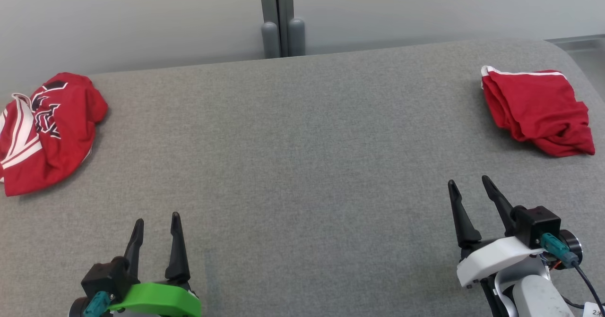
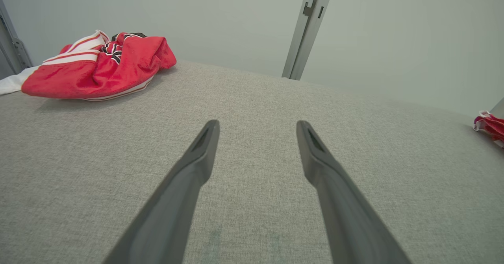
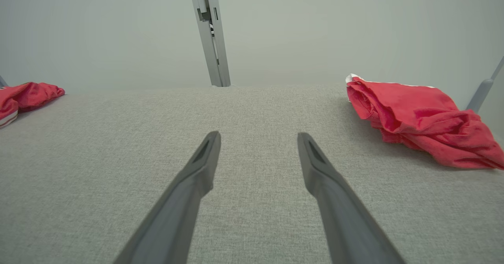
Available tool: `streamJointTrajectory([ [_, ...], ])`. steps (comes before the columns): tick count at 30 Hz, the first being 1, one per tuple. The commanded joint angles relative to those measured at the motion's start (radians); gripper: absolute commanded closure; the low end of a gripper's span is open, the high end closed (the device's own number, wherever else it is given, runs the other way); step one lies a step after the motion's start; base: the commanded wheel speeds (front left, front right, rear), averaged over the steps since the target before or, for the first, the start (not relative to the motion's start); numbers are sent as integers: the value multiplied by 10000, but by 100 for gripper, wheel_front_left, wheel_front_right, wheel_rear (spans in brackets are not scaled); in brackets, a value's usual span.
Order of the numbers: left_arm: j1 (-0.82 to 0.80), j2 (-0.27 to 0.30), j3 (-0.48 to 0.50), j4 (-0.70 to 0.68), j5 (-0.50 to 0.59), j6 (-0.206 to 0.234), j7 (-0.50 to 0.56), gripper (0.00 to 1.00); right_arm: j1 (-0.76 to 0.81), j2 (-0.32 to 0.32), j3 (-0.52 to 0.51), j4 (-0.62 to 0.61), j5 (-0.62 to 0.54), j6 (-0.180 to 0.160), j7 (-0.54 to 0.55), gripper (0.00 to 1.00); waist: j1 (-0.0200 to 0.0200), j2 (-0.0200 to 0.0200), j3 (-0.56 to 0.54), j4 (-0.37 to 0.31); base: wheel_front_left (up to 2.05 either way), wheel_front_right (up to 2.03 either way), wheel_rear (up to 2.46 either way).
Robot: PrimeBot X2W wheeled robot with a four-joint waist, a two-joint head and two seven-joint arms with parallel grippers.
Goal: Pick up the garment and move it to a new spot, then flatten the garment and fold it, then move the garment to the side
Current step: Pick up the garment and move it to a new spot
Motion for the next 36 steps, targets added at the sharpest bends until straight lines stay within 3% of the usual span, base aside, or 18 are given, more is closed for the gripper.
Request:
streamJointTrajectory([
  [1, 70, 13, 12, -7, -72, 15, -2, 0, 103, -34, -8, 22, 36, -11, -47, 0, 0, 0, -3, 7, 0, 0, 0],
  [11, -189, 16, -134, -35, -213, -7, -2, 0, 145, -32, -151, -85, 89, -11, -48, 0, 0, 0, 0, 425, 0, 0, 0],
  [26, -350, 21, -207, -198, -188, 69, -2, 0, -16, -33, -204, -111, -37, -11, -50, 0, 0, 0, 134, 3475, 0, 0, 0],
  [36, -247, 17, -84, -313, -219, 103, -2, 0, -119, -37, -4, -30, -66, -11, -48, 0, 0, 0, 129, 4369, 0, 0, 0],
])
